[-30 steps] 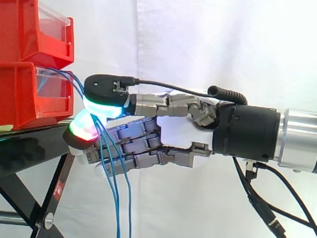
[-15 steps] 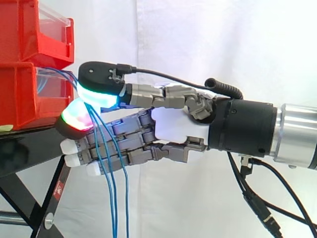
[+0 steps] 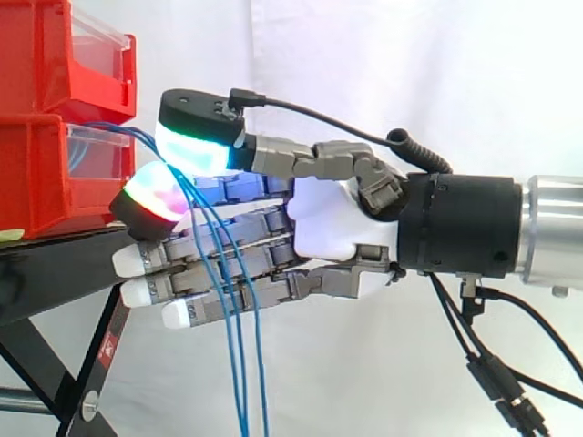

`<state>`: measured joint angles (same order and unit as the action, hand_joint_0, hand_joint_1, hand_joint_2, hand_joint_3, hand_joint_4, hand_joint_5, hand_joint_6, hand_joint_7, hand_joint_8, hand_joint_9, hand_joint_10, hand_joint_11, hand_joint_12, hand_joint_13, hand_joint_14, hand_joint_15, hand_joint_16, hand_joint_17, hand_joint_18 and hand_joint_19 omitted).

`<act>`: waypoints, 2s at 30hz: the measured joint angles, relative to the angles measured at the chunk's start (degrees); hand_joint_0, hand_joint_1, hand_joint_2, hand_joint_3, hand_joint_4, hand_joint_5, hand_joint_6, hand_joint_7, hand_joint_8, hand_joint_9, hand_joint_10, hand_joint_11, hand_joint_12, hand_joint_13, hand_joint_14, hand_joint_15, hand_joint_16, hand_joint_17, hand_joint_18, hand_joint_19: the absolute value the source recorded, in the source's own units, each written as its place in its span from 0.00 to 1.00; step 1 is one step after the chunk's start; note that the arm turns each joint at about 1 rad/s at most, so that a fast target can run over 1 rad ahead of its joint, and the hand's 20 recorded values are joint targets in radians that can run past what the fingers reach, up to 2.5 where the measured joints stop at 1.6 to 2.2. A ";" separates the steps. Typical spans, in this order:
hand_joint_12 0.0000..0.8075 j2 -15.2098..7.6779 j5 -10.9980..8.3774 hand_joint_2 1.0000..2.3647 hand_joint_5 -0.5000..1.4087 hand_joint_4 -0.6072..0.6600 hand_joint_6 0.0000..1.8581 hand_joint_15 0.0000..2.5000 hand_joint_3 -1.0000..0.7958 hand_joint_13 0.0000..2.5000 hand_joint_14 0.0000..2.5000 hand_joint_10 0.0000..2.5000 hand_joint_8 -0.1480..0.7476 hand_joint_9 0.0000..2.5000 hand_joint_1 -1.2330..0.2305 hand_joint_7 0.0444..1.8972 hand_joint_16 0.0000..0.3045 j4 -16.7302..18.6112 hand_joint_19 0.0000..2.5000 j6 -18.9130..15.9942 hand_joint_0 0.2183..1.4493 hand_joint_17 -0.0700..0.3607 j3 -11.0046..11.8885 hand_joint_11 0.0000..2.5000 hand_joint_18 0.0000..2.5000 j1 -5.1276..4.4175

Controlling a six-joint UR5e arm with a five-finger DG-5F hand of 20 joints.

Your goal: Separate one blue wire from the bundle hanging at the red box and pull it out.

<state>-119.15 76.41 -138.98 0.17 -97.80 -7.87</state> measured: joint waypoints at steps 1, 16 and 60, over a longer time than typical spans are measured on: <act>0.49 0.25 -0.13 0.02 0.15 0.71 0.46 0.14 0.47 0.27 0.01 0.00 0.73 0.31 0.40 0.57 0.17 -0.89 0.16 -0.58 0.34 0.43 0.01 0.02 0.17 -0.01; 0.49 1.01 -0.73 0.02 0.15 0.72 0.46 0.13 0.45 0.28 0.01 0.00 0.75 0.44 0.42 0.58 0.17 -9.15 0.14 -13.48 0.34 0.44 -0.02 0.05 0.16 -0.12; 0.40 1.66 -0.23 0.02 0.14 0.67 0.46 0.66 0.45 0.61 0.00 0.01 0.65 0.46 0.42 0.56 0.18 -11.05 0.33 -8.98 0.36 0.44 -0.02 0.29 0.30 0.87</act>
<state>-117.49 76.17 -150.02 -8.80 -97.82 -7.00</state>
